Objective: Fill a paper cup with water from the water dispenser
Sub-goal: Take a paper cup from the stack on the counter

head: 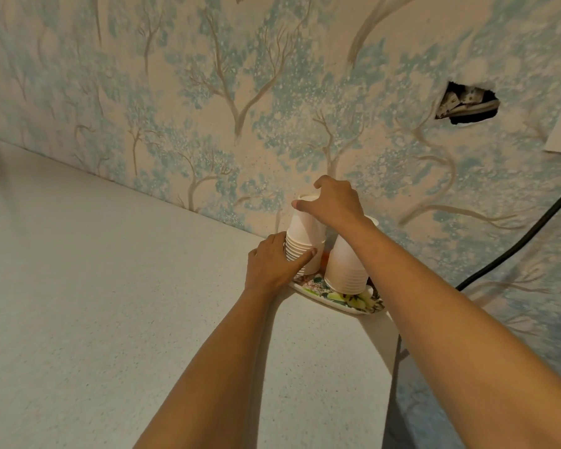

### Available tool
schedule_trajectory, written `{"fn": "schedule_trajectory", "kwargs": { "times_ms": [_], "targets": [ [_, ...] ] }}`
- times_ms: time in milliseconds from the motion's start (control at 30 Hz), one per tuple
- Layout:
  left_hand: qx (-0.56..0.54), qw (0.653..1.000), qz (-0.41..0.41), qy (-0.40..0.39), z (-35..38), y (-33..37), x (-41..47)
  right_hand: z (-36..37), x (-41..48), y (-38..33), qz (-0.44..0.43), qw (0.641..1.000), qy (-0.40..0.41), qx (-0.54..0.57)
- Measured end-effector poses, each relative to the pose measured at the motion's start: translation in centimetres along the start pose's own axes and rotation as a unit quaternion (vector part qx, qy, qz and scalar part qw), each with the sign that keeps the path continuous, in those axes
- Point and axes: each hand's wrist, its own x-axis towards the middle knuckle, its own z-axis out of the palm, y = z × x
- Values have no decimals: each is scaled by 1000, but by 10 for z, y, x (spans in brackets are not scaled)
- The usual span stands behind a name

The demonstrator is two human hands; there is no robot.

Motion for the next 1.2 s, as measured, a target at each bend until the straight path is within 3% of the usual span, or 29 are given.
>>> {"fn": "schedule_trajectory", "kwargs": {
  "times_ms": [500, 900, 1200],
  "targets": [
    [1, 1000, -26, -17, -2, 1, -1, -4, 1, 1, -25, 999, -23, -7],
    [-35, 998, -22, -57, -5, 6, -4, 30, -8, 2, -159, 950, -59, -262],
    [-64, 995, -35, -68, -10, 12, -4, 38, -11, 0, -161, 931, -47, -325]
  ]
}}
